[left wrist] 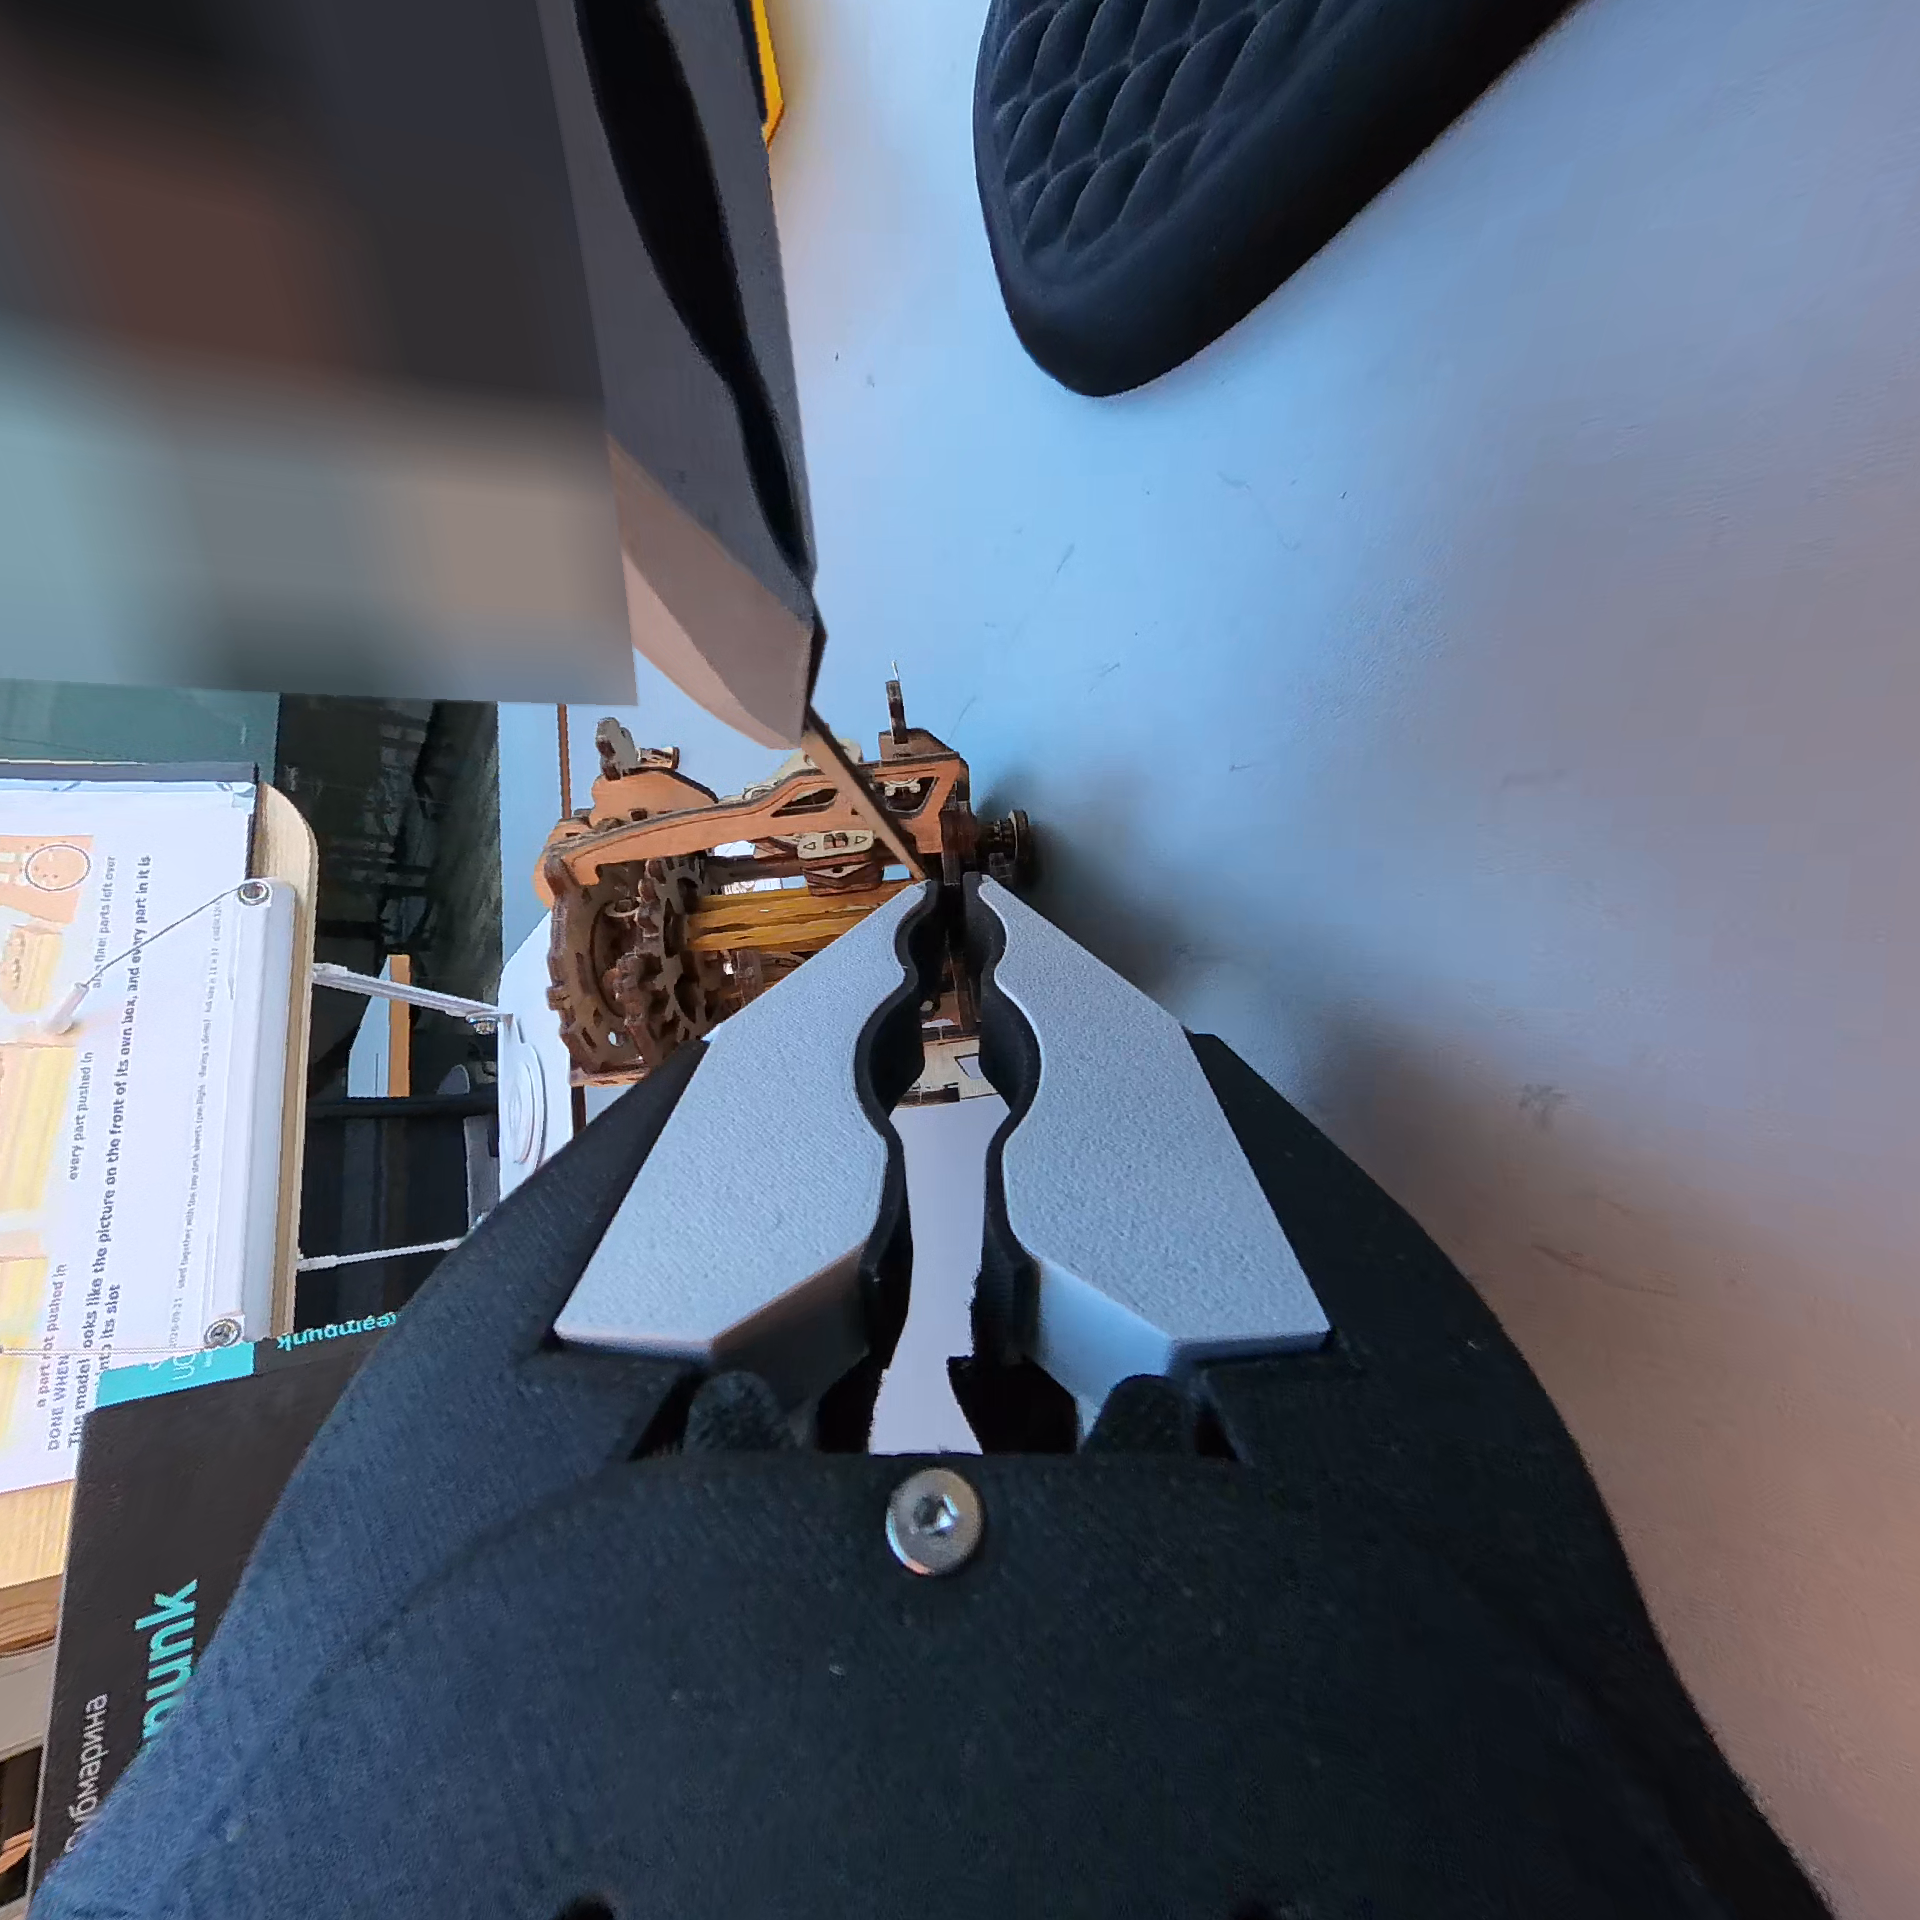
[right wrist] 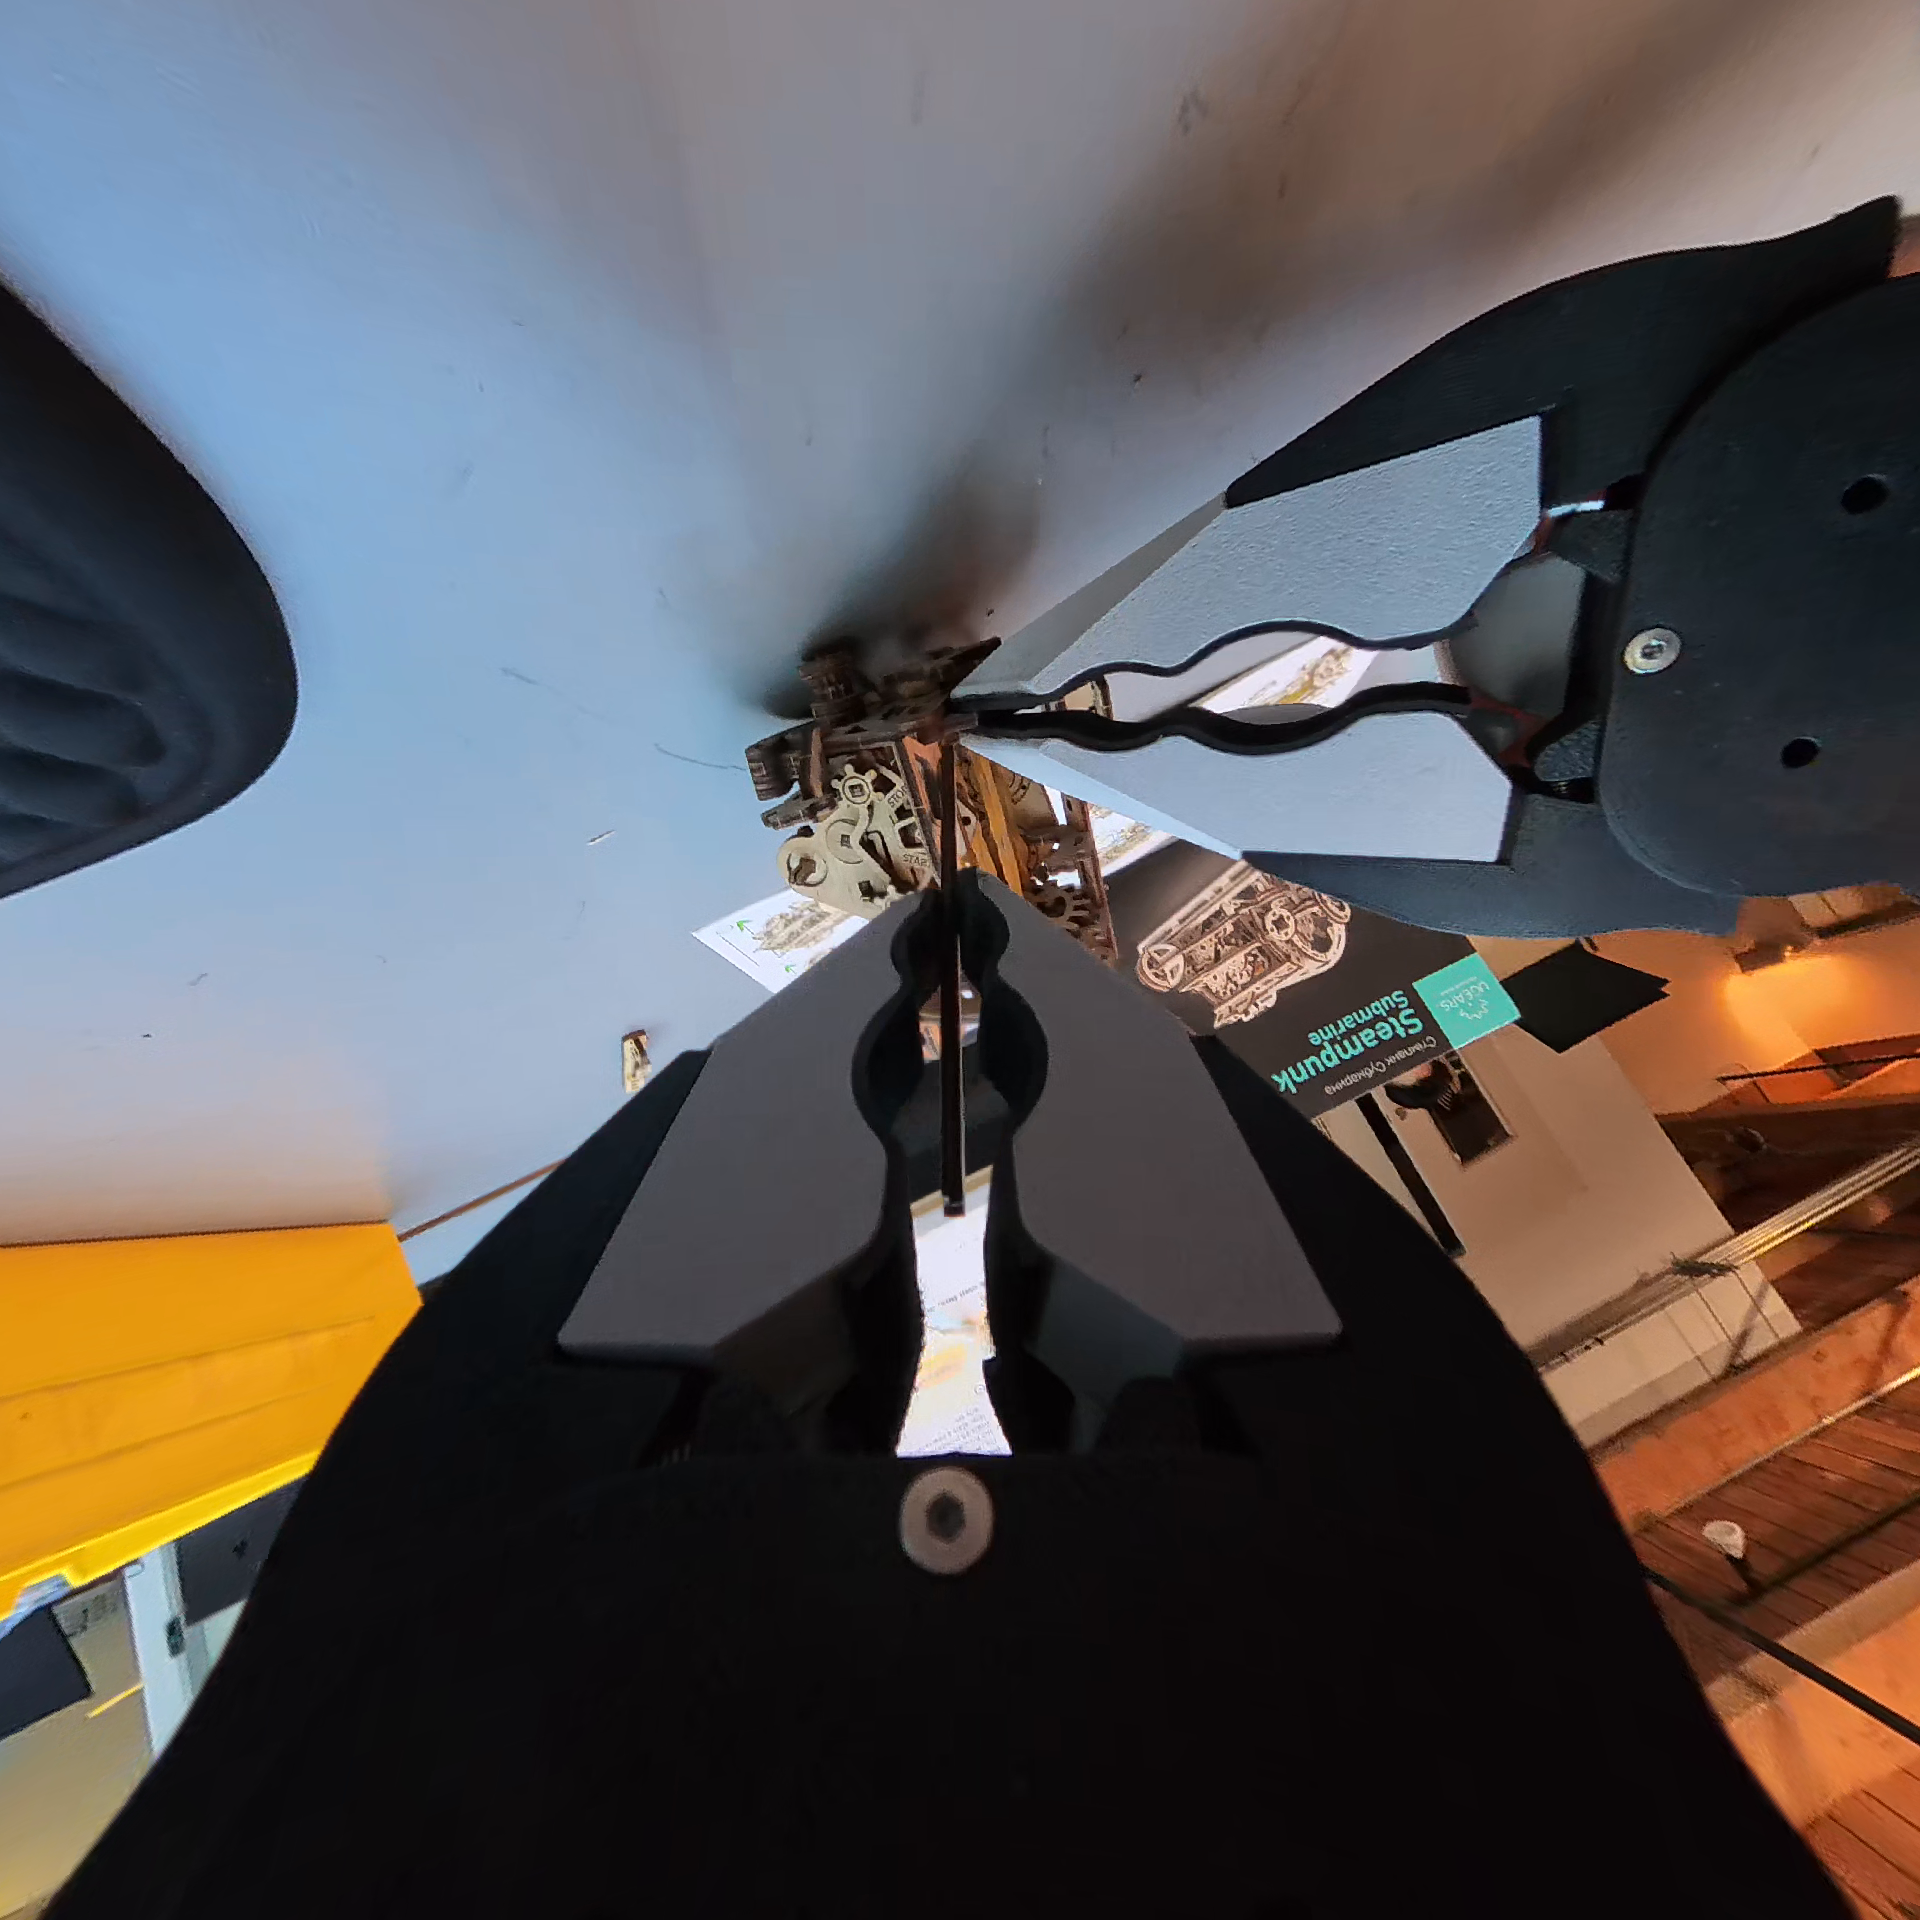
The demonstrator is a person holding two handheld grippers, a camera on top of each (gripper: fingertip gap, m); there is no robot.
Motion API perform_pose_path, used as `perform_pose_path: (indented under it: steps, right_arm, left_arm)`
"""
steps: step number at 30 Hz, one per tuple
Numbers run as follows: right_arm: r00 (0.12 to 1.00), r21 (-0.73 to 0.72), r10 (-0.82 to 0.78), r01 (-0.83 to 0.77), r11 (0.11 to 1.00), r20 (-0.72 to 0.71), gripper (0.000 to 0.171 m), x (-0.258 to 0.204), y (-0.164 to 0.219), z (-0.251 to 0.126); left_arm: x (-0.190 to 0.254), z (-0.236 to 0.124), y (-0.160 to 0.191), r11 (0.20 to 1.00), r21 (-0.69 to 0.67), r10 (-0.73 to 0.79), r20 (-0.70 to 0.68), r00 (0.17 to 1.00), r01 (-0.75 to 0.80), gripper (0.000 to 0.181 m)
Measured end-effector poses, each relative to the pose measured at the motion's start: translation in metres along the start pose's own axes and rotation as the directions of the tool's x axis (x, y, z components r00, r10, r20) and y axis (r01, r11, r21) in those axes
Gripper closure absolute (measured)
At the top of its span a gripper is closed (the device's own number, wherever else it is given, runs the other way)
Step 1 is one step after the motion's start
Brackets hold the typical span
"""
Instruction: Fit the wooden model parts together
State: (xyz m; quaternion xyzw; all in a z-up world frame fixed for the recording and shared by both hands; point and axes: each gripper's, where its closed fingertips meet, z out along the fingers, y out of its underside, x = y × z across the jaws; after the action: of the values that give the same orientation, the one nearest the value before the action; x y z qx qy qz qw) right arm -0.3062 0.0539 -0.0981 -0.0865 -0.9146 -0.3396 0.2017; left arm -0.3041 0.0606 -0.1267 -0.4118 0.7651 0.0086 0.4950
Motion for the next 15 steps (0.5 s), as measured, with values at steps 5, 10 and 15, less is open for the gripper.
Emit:
perform_pose_path:
  steps: [5, 10, 15]
  right_arm:
    - [1.000, 0.022, 0.011, -0.012, 1.000, 0.008, 0.170, -0.0001, -0.0019, 0.0011]
    - [0.999, 0.011, 0.035, -0.035, 0.999, 0.012, 0.170, -0.0002, -0.0015, 0.0043]
    - [0.997, -0.004, 0.072, -0.072, 0.997, 0.006, 0.170, 0.0012, -0.0029, 0.0047]
  left_arm:
    - [0.0001, 0.0002, -0.0007, 1.000, 0.002, 0.007, 0.009, 1.000, -0.007, 0.181]
    - [0.0001, 0.0003, -0.0008, 1.000, 0.000, 0.003, 0.009, 1.000, -0.003, 0.181]
    - [0.0004, 0.0004, -0.0004, 1.000, 0.002, -0.007, 0.011, 1.000, 0.007, 0.181]
